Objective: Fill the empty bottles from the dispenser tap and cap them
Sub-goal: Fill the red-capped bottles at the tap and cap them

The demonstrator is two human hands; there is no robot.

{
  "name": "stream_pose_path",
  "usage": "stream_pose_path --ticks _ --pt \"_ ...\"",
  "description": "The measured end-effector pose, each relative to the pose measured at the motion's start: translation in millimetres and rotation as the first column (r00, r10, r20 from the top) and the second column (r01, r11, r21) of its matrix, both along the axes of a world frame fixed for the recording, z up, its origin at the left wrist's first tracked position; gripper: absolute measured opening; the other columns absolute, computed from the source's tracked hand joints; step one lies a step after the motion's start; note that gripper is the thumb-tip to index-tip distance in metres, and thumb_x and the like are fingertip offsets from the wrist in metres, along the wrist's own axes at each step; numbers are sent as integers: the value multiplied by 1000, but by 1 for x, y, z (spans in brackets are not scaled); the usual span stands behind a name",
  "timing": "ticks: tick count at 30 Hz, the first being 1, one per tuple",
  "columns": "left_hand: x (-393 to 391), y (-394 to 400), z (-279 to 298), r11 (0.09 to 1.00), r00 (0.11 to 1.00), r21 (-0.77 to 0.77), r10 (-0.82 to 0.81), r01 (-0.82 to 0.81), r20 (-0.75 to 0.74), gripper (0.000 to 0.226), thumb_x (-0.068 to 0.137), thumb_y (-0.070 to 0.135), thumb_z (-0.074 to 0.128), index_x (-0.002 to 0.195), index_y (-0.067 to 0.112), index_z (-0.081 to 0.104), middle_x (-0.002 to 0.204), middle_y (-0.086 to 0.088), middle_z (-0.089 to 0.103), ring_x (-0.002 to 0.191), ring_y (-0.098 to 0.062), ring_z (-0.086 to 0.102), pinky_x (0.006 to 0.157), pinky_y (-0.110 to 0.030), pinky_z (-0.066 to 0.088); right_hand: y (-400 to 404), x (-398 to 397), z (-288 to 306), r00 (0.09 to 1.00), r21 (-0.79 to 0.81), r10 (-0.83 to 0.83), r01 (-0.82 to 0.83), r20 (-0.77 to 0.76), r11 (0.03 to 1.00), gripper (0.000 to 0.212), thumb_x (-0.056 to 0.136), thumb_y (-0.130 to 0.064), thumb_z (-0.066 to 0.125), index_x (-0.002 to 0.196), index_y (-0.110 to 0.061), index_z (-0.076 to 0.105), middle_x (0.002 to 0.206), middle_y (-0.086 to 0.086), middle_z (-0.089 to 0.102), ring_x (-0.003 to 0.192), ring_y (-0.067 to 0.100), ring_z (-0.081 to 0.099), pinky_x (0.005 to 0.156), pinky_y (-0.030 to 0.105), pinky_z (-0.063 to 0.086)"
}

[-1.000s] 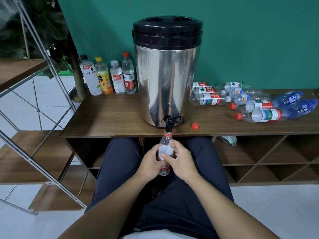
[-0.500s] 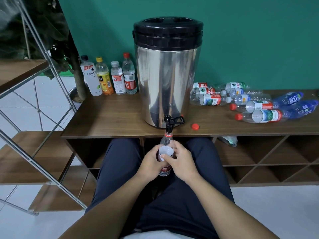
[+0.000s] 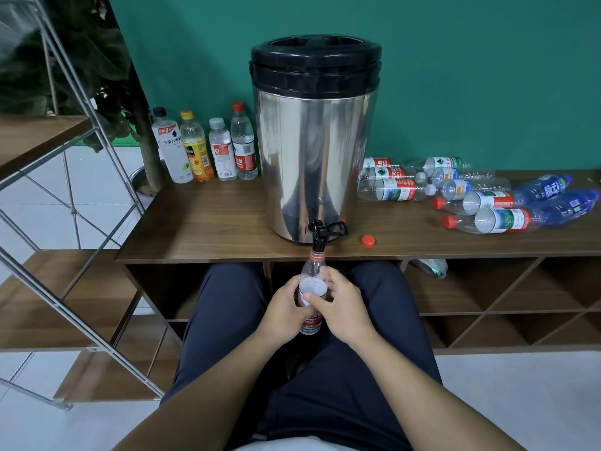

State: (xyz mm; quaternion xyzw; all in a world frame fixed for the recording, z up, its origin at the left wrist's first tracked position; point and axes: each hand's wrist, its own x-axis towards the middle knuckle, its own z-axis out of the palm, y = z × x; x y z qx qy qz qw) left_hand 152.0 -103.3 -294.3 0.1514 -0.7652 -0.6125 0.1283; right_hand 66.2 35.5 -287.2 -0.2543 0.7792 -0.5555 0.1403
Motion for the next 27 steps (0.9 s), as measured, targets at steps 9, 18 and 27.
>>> stream_pose_path --ticks 9,18,27 --pt "0 -1 -1 1000 1000 -4 -3 3 11 56 85 -4 78 132 26 71 115 6 81 105 -13 77 92 -25 59 -1 0 0 1000 7 -2 2 6 1000 45 85 -28 91 123 -36 70 114 -10 81 110 11 77 101 48 63" --pt "0 0 0 1000 1000 -10 5 -5 6 55 85 -6 79 132 24 72 115 7 81 106 -12 76 92 -22 58 -1 0 1 1000 14 -1 1 -8 1000 44 87 -26 91 123 -37 70 113 -12 81 109 10 77 100 46 63" --pt "0 0 0 1000 1000 -1 8 -8 9 56 86 -5 81 133 23 71 115 6 81 106 -11 77 90 -20 57 0 1 3 1000 6 2 -2 -10 1000 41 87 -24 91 122 -34 70 112 -11 81 108 11 77 100 47 63"
